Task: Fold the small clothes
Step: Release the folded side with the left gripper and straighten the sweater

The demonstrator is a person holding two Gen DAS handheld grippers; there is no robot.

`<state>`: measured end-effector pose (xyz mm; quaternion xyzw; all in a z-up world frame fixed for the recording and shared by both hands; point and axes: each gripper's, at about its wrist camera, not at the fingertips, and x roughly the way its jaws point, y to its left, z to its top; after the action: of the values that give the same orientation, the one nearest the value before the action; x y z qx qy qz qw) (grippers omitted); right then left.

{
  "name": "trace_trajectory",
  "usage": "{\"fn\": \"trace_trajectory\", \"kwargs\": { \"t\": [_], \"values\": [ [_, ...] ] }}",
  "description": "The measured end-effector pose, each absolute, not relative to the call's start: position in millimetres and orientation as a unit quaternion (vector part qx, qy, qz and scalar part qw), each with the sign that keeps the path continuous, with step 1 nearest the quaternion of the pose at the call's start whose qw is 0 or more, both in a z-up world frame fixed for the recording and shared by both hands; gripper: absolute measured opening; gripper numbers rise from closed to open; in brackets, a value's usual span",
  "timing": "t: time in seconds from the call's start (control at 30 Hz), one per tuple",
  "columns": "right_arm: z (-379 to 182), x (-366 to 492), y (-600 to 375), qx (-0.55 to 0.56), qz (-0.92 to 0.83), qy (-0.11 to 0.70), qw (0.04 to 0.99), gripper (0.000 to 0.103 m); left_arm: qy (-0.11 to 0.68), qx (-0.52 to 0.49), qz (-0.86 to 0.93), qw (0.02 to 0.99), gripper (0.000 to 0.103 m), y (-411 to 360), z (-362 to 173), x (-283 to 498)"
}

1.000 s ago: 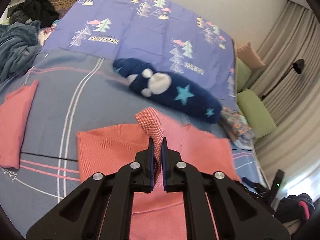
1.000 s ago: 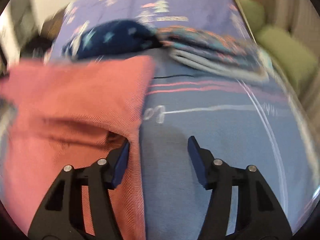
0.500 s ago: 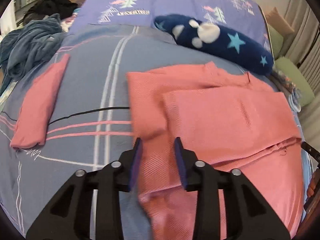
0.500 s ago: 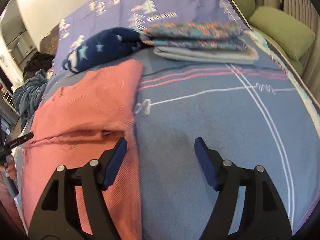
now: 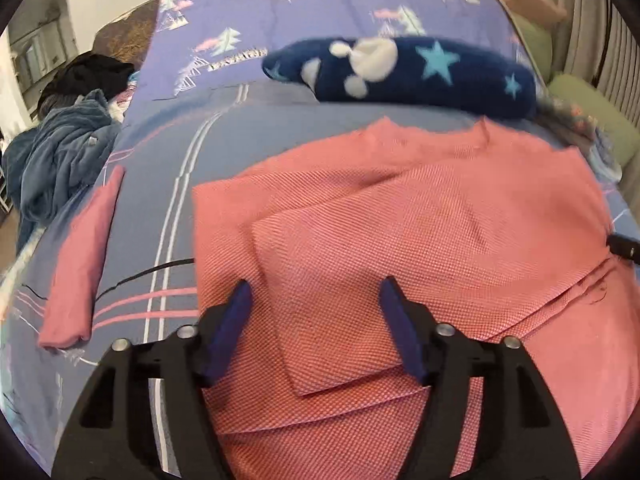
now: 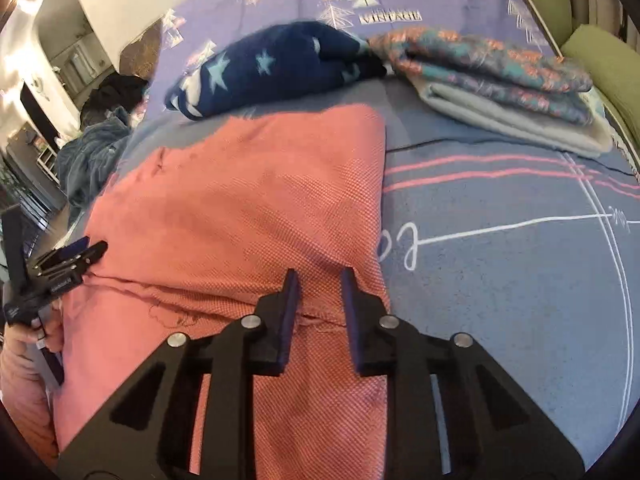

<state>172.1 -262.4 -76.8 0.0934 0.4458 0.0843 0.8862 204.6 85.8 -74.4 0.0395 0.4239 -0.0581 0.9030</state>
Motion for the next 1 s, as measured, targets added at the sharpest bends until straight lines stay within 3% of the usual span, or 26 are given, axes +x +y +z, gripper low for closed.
{"fn": "trace_trajectory", "kwargs": {
  "t": [0.3,0.43,0.5,0.63,0.73,0.83,0.9,0.93,0.97,1.0],
  "values": [
    [-32,201,-241,0.049,0.070,0.408,0.909,0.023,0.382,0.001,-0.045,0.923,0.069,94,-50,214],
    [-50,250,-241,0.033,0.058,0.431,0.900,0.028,0.409,0.004,-0.035,0.912,0.070,92,-65,241],
    [-71,264,-243,0.009,0.017,0.462,0.887,0.028,0.434,0.002,-0.025,0.900,0.075,96,-77,248],
    [-53,267,-248,0.048,0.079,0.432,0.897,0.034,0.394,0.017,-0.050,0.917,0.075,93,-53,248],
    [-30,284,-236,0.039,0.122,0.419,0.899,0.053,0.383,0.075,-0.078,0.917,0.075,71,-37,271],
    [-26,317,-212,0.010,0.166,0.444,0.881,0.057,0.404,0.125,-0.115,0.899,0.074,49,-41,301],
    [-33,335,-195,-0.023,0.175,0.456,0.872,0.074,0.420,0.161,-0.122,0.885,0.071,38,-50,318],
    [-38,339,-189,-0.036,0.183,0.464,0.866,0.088,0.426,0.171,-0.128,0.879,0.068,35,-54,322],
    [-48,346,-181,-0.052,0.191,0.479,0.855,0.090,0.433,0.180,-0.135,0.873,0.060,32,-60,326],
    [-58,352,-175,-0.069,0.187,0.491,0.848,0.089,0.440,0.185,-0.147,0.866,0.044,27,-67,330]
  ]
}}
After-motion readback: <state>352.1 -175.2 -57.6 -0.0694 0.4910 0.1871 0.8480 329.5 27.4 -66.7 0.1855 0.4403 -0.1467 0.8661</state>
